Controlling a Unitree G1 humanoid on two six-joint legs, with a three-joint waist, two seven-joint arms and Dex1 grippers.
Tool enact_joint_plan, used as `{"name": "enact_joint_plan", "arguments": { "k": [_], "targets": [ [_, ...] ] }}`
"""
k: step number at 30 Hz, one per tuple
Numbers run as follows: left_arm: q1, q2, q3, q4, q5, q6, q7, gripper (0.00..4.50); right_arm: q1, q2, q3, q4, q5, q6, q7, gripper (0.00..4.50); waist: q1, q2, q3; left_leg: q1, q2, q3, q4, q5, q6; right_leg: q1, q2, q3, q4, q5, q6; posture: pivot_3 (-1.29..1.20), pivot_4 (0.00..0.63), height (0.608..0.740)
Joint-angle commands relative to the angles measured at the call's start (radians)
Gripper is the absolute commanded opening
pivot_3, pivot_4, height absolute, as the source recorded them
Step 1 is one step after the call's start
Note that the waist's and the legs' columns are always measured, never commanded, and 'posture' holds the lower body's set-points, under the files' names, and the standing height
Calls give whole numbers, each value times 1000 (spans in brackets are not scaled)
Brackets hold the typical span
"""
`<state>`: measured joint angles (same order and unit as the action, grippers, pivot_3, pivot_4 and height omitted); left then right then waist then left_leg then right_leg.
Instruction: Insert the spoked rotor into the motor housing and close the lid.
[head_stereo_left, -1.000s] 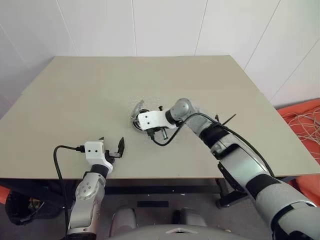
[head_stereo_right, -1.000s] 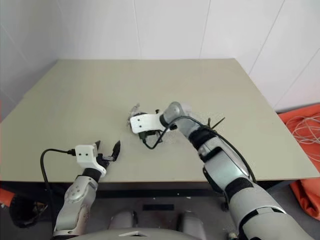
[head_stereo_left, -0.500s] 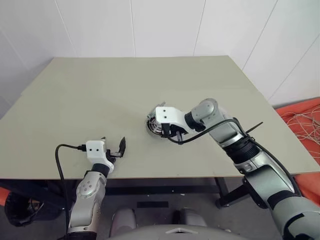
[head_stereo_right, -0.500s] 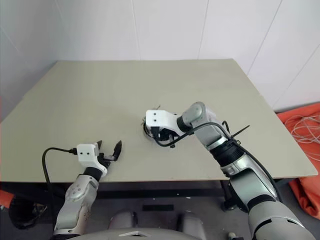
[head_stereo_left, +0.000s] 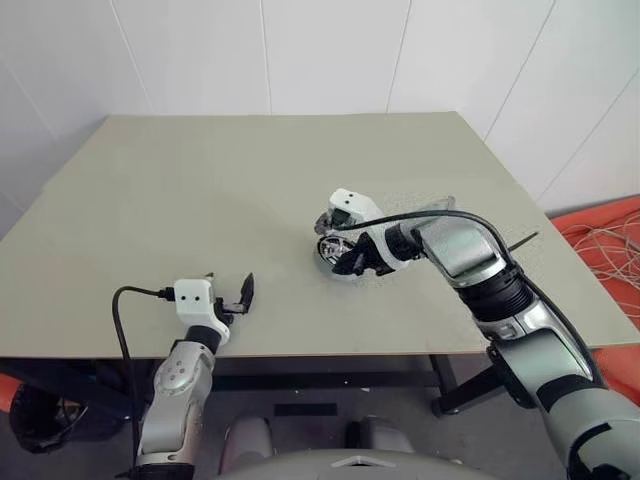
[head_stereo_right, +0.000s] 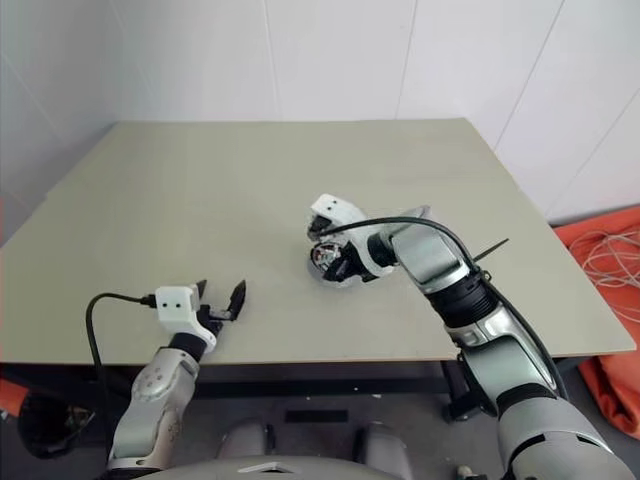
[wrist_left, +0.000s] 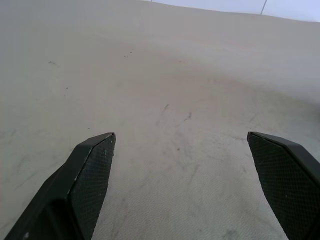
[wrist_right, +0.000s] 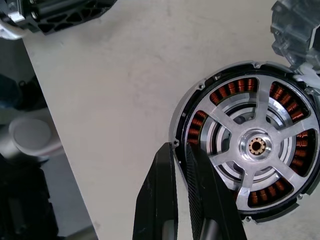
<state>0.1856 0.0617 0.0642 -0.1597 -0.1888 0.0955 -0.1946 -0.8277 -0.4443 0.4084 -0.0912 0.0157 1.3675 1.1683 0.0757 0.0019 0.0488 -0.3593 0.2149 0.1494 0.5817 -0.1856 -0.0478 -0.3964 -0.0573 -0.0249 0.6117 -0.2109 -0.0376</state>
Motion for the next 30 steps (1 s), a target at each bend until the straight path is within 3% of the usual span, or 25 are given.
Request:
{"name": "enact_joint_plan", "arguments": {
  "k": [1,8,18,24,30],
  "targets": [
    [-11,2,-1,-41,-9,-7,-2,4500,-82,29,-96,-44,103,183,-58,5,1,0,0,0,0,0,0,0,-1,0,0,0,0,0,0,0,0,740],
    [-9,3,3,-29,-13,-17,-5,4500,-164,60,-212,188,402,247,-286,5,5,0,0,2,-1,0,0,2,-4,2,0,0,1,0,0,0,0,740],
    [-13,4,4,-24,-14,-18,-8,4500,-163,61,-315,366,1002,247,-1002,5,21,2,1,2,-5,0,-1,3,-5,1,0,0,1,0,0,0,0,740],
    [-21,5,4,-20,-15,-14,-9,4500,-151,37,-317,412,1388,247,-1355,5,21,2,1,1,-5,0,0,3,-6,0,0,0,0,-2,4,0,0,740],
    [-24,3,3,-23,-17,-6,-10,4500,-92,134,-386,481,1572,233,-1658,5,20,2,1,0,-5,0,0,4,-6,-1,0,0,1,-4,8,0,0,740]
  ]
}}
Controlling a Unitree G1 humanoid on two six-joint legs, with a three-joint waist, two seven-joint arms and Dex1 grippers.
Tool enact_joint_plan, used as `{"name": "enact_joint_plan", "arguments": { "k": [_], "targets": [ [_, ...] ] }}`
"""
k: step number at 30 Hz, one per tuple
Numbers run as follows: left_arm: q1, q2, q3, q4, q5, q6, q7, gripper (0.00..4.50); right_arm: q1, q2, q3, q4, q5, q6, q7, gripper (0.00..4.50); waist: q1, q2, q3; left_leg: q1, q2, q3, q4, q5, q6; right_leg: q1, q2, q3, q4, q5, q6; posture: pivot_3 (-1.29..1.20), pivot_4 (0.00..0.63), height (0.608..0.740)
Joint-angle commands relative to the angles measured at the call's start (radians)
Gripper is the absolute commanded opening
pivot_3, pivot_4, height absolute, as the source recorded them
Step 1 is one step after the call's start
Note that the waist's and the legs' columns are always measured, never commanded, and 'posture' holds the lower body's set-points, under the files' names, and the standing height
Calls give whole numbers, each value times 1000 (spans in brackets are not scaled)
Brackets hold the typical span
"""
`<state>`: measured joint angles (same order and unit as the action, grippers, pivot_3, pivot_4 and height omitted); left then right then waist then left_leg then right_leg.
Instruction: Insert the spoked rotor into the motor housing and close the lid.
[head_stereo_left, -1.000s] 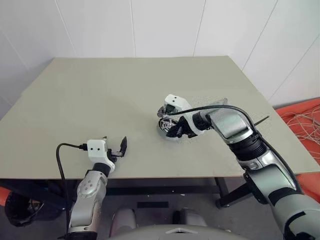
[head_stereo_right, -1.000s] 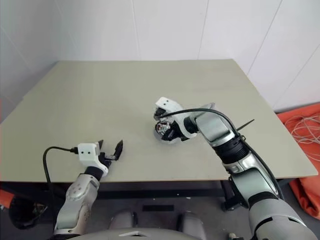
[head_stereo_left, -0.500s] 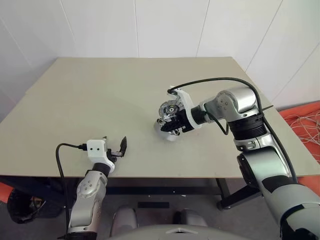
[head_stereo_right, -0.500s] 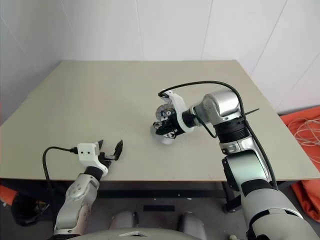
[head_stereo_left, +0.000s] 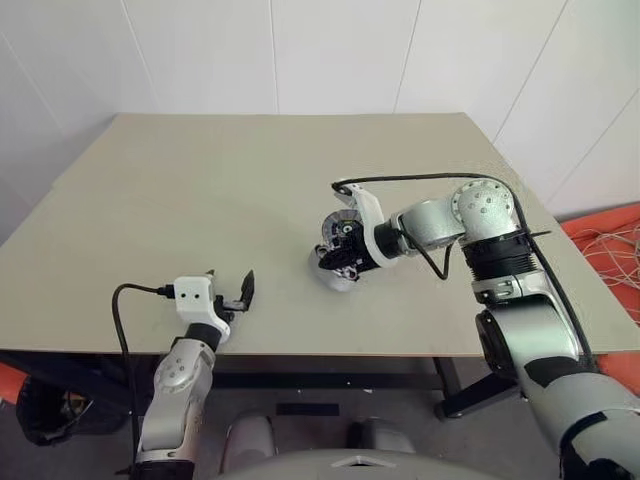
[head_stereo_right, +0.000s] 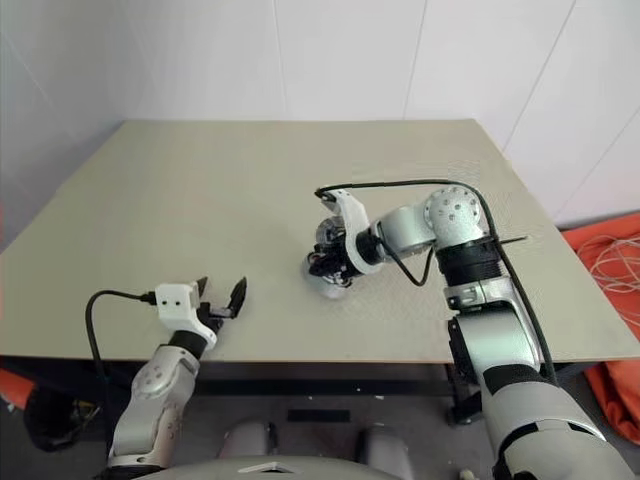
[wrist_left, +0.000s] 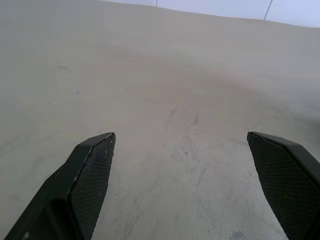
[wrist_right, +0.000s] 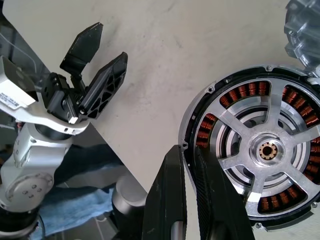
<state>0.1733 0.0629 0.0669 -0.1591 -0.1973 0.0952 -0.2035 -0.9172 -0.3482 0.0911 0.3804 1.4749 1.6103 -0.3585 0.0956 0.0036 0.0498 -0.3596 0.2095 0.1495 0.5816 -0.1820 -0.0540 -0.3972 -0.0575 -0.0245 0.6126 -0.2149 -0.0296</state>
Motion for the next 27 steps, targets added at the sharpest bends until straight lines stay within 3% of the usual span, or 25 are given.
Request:
{"name": "enact_joint_plan", "arguments": {
  "k": [1,6,11,16,23,27],
  "targets": [
    [-11,2,0,-26,-8,-5,0,4500,9,54,-73,14,148,-29,-184,5,0,0,0,-1,0,0,0,0,-1,-2,0,0,0,0,0,0,0,740],
    [-8,2,0,-37,-7,1,3,4500,70,118,-54,-8,337,-174,-446,5,-1,-1,-1,-2,0,0,0,1,-1,-2,0,0,1,0,1,0,0,740],
    [-9,4,1,-37,-8,2,0,4500,87,154,-26,-33,442,-282,-571,5,-1,-1,-1,-4,0,0,0,1,-2,-4,0,0,1,0,2,0,0,740],
    [-12,7,1,-35,-9,3,-3,4500,73,201,5,-46,489,-344,-596,1588,-3,-1,-1,-7,0,0,0,1,-2,-7,0,0,1,0,2,0,0,740],
    [-20,10,6,-12,-11,-7,-9,4500,-6,263,-12,-34,497,-347,-516,3940,-2,-1,-1,-9,-1,0,0,1,-2,-7,-1,0,0,1,4,0,0,740],
    [-22,10,9,5,-12,-18,-16,4500,-56,165,26,-125,440,-221,-314,3940,3,-2,-2,-9,-1,-1,0,1,-2,-7,-1,0,-1,1,5,0,0,740]
  ]
}}
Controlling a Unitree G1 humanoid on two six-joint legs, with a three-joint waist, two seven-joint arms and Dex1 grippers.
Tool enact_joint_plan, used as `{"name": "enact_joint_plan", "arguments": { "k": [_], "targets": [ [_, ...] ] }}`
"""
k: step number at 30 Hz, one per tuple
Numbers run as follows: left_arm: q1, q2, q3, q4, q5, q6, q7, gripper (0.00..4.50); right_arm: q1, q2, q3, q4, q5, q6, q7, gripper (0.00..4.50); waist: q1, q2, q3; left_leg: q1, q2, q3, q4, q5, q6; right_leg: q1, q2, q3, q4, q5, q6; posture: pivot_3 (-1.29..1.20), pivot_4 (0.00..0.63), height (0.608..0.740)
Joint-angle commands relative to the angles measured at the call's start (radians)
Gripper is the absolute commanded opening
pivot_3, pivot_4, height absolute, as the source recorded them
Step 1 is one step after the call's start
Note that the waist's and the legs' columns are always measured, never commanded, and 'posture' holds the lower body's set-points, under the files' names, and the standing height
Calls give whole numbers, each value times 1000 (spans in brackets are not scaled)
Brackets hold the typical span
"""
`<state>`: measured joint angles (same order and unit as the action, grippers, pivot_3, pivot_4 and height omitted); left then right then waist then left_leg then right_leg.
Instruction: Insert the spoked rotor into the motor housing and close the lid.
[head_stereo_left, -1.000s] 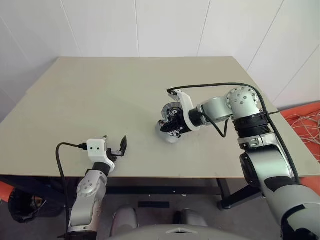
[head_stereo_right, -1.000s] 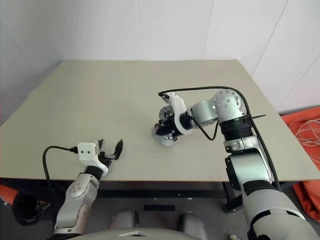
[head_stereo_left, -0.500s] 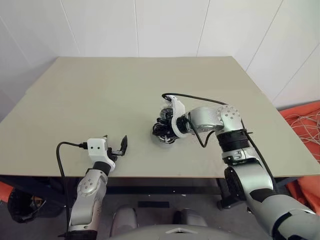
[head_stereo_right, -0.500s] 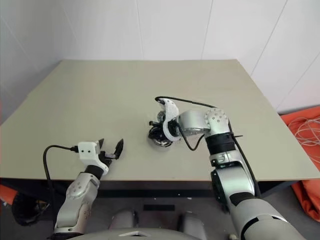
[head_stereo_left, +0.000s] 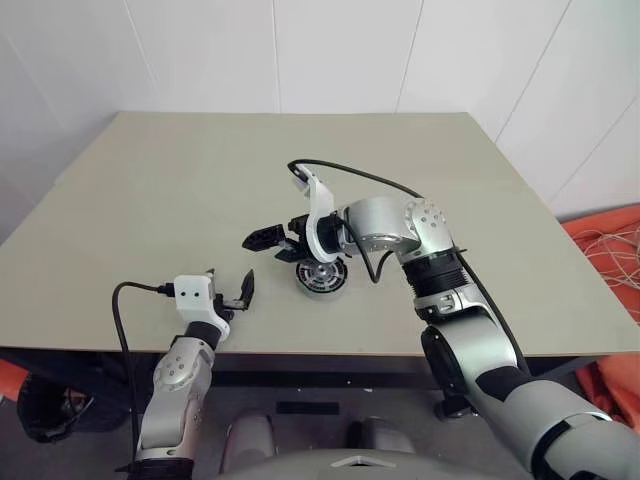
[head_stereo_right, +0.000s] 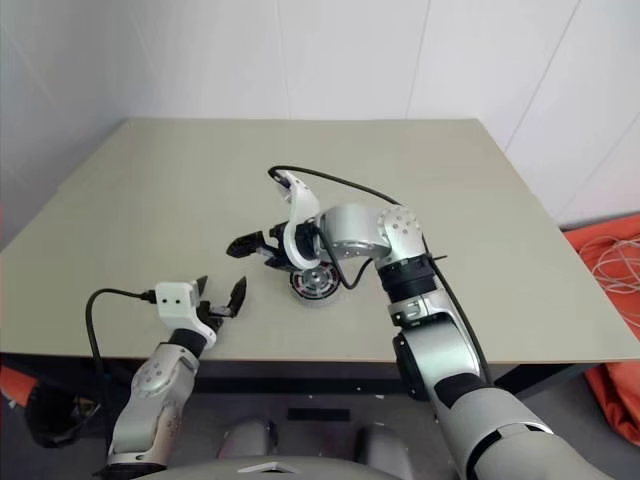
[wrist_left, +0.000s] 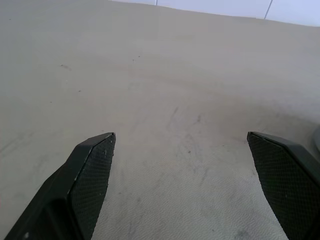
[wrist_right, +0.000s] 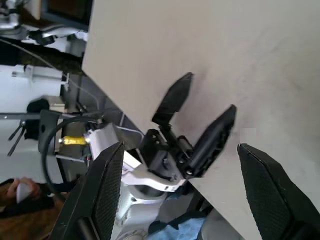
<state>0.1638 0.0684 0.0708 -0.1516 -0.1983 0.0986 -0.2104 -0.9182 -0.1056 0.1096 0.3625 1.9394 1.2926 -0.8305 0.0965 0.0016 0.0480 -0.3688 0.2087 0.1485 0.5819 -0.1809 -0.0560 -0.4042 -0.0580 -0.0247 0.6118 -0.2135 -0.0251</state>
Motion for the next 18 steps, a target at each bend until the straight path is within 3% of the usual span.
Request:
{"name": "enact_joint_plan", "arguments": {
  "k": [1,2,4,7,9,13,18],
  "targets": [
    [-13,4,6,1,-11,-24,-10,4500,-65,-108,17,-140,-60,130,227,3940,3,0,0,-1,0,0,0,0,0,0,0,0,-1,1,2,0,0,740],
    [-13,4,6,5,-11,-27,-12,4500,-77,-148,27,-204,-135,162,326,3940,4,0,0,-1,-1,0,0,0,0,1,0,0,-3,3,4,0,0,740],
    [-11,3,6,11,-11,-33,-15,4500,-93,-322,169,-467,-464,57,699,3940,8,-1,0,-3,-1,-1,1,0,0,1,-1,0,-5,5,8,0,0,740],
    [-12,2,7,19,-12,-38,-18,4500,-66,-573,419,-666,-987,-399,1263,3940,26,-4,-2,-5,-1,-2,0,0,0,2,-1,0,-6,5,11,0,0,740],
    [-13,2,9,24,-13,-41,-20,4500,-32,-655,495,-661,-1222,-680,1523,3940,30,-5,-3,-6,-1,-1,0,0,0,3,-1,0,-6,4,11,0,0,740],
    [-16,1,11,29,-14,-43,-23,4500,8,-657,491,-570,-1420,-912,1745,3940,28,-5,-3,-4,-1,-1,1,-2,3,1,-1,1,-5,2,8,0,0,740],
    [-16,-2,8,28,-14,-42,-23,4500,29,-593,445,-469,-1556,-1069,1857,3940,25,-5,-3,0,0,0,5,-2,5,2,0,1,-3,4,3,0,0,740]
  ]
}}
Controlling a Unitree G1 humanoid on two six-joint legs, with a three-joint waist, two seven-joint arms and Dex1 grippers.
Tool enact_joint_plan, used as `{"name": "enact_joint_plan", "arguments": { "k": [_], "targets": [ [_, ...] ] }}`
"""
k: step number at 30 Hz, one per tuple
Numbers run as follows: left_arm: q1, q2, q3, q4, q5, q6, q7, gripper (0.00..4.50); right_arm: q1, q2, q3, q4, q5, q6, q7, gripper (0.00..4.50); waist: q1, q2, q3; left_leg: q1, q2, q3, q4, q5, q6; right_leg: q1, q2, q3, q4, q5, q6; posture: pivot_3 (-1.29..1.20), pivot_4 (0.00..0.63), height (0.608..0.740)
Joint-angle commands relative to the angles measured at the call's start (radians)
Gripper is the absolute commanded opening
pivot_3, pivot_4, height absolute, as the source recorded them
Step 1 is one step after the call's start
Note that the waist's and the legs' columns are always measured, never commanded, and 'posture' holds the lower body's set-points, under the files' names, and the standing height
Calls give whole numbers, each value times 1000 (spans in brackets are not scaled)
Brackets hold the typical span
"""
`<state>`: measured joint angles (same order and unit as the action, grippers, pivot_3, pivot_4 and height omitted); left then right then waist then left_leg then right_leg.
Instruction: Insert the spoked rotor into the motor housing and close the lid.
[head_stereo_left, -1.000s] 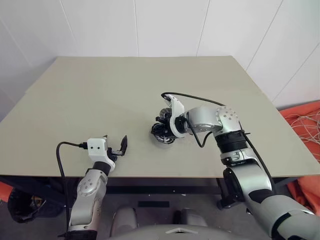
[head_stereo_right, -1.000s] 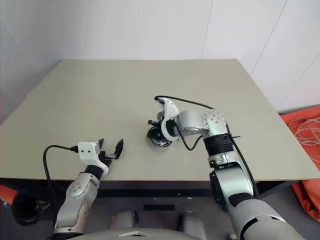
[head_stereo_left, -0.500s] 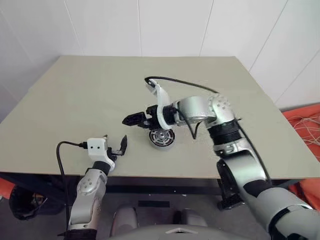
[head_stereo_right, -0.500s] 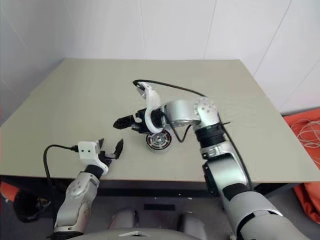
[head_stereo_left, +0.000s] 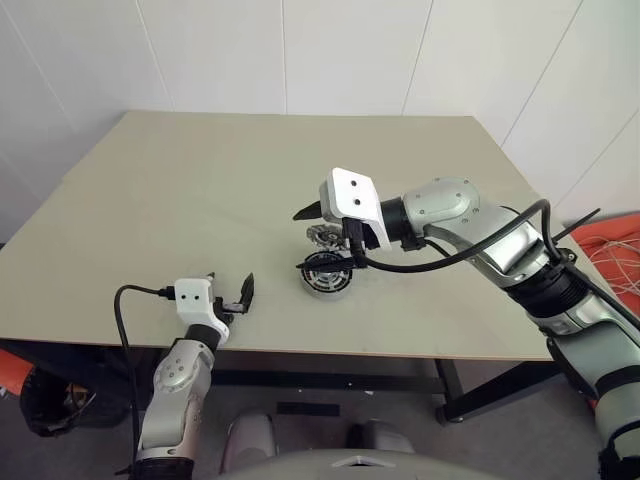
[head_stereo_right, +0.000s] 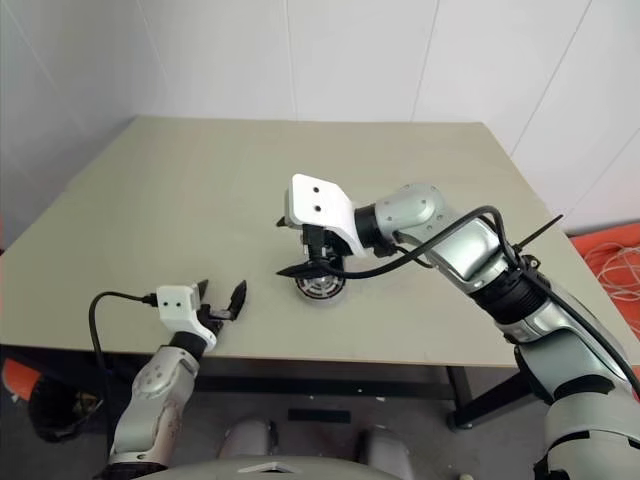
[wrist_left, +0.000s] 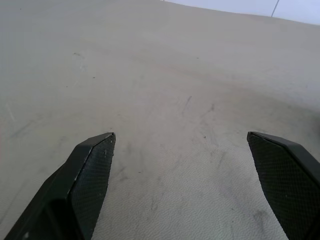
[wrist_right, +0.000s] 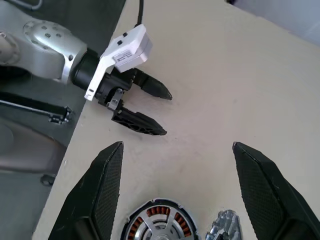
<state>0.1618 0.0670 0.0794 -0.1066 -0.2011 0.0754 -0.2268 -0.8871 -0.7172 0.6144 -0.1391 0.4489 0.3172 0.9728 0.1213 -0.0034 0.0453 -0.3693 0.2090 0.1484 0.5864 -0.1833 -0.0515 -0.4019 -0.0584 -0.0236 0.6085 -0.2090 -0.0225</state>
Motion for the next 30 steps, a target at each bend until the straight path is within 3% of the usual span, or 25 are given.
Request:
{"name": "enact_joint_plan", "arguments": {
  "k": [1,13,20,30],
  "targets": [
    [-14,-1,-2,-17,-11,-19,-7,4500,0,24,-61,45,-89,-124,79,3940,-1,0,0,0,0,0,1,0,0,0,0,0,0,0,-1,0,0,740],
    [-7,-6,-7,-48,-8,-3,6,4500,44,11,-18,211,-355,-551,441,3940,-7,0,0,3,1,0,3,-1,2,4,1,-1,0,3,-4,0,0,740],
    [-6,-7,-9,-68,-8,15,12,4500,17,59,23,410,-521,-749,491,3940,-29,0,0,2,5,0,9,-3,6,5,1,-2,1,3,-5,0,0,740],
    [-3,-6,-10,-75,-9,22,15,4500,-21,160,26,587,-645,-848,459,3940,-44,0,0,1,7,1,11,-5,9,5,1,-2,2,5,-9,0,0,740]
  ]
}}
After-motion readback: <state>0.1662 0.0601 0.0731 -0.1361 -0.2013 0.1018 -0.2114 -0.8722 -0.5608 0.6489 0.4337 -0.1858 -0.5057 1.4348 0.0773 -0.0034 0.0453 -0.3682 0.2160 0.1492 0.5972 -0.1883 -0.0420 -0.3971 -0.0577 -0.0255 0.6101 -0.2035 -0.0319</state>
